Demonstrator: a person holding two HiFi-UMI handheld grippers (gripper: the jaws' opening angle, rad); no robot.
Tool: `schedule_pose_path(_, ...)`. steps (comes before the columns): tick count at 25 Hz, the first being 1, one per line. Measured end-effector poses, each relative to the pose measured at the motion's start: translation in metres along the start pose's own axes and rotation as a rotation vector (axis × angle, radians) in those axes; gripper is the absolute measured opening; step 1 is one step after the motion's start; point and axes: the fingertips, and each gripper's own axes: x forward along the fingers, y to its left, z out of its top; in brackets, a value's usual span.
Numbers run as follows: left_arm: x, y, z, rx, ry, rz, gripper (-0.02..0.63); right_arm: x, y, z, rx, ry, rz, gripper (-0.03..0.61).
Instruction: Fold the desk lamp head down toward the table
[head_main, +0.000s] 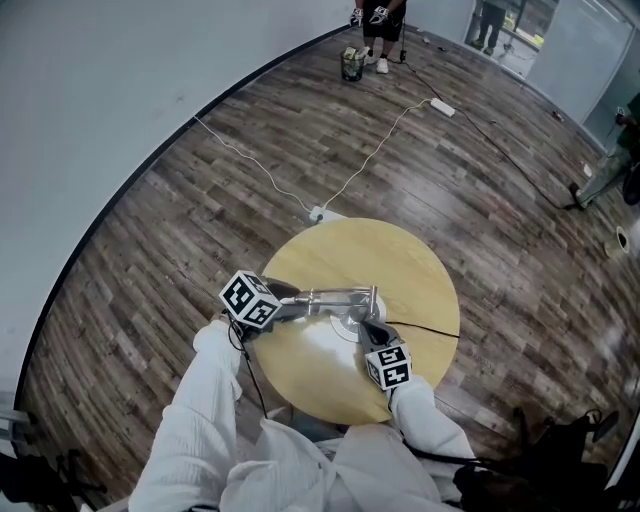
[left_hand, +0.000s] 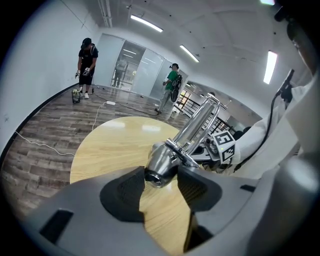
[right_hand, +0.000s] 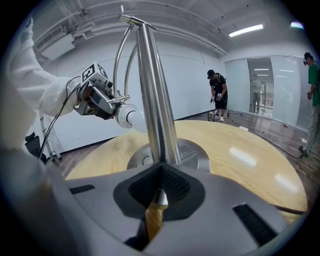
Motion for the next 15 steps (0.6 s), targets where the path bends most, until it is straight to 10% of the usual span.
schedule_pose_path(15, 0.0078, -0.0014, -0.0088, -0.021, -0.041, 0.025, 0.19, 0.0011, 0.0016, -0.0002, -0.006, 0.007, -0.019, 0.012)
